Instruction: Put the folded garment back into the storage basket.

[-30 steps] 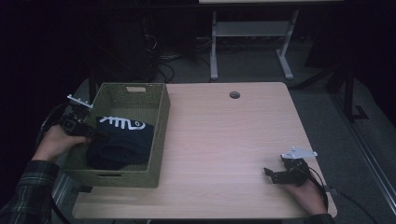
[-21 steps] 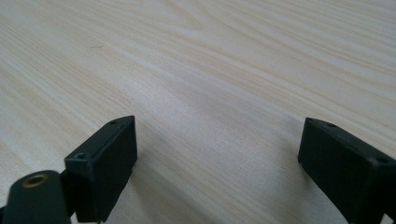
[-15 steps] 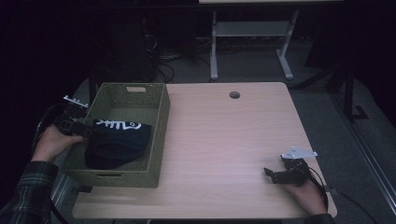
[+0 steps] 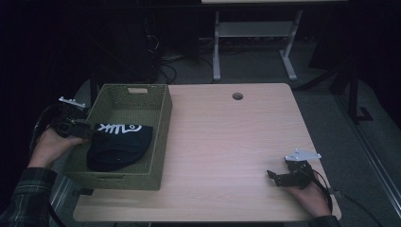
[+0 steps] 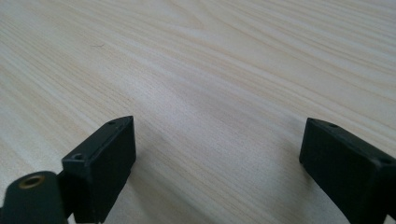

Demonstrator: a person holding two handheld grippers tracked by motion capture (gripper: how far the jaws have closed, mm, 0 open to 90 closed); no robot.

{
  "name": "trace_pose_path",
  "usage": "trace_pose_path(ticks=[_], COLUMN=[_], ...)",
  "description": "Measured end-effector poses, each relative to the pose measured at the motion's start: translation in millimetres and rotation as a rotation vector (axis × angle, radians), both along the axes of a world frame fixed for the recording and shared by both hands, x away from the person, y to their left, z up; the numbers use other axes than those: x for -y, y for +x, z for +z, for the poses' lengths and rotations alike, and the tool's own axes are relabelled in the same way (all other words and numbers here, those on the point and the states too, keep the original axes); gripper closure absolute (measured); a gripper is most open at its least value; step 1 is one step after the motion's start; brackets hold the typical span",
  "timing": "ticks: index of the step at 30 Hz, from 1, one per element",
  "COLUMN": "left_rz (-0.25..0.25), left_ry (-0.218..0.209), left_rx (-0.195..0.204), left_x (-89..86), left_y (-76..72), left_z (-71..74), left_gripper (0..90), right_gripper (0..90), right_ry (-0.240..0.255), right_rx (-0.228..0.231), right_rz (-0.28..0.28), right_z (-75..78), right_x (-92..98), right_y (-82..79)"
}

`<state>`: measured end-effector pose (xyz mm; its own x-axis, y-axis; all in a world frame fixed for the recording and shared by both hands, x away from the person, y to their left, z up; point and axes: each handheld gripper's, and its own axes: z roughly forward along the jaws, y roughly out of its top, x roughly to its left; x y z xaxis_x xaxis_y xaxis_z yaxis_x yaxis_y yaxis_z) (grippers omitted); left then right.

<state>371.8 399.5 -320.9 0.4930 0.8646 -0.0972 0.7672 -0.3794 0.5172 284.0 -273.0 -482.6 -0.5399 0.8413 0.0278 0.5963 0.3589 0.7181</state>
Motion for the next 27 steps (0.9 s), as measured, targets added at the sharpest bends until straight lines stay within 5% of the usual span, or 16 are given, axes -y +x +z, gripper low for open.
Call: trace_pose_path(ticks=[27], left_rz=[-0.077], left_ry=[-0.061], left_rx=[0.113], left_x=[72.3], left_y=[-7.0], left_z=[13.9], left_gripper=[12.9], right_gripper=[10.3], right_ry=[-0.001], right_rx=[0.001], right_rz=[0.001], right_z=[-0.1], right_x=[0.3], right_y=[-0.2])
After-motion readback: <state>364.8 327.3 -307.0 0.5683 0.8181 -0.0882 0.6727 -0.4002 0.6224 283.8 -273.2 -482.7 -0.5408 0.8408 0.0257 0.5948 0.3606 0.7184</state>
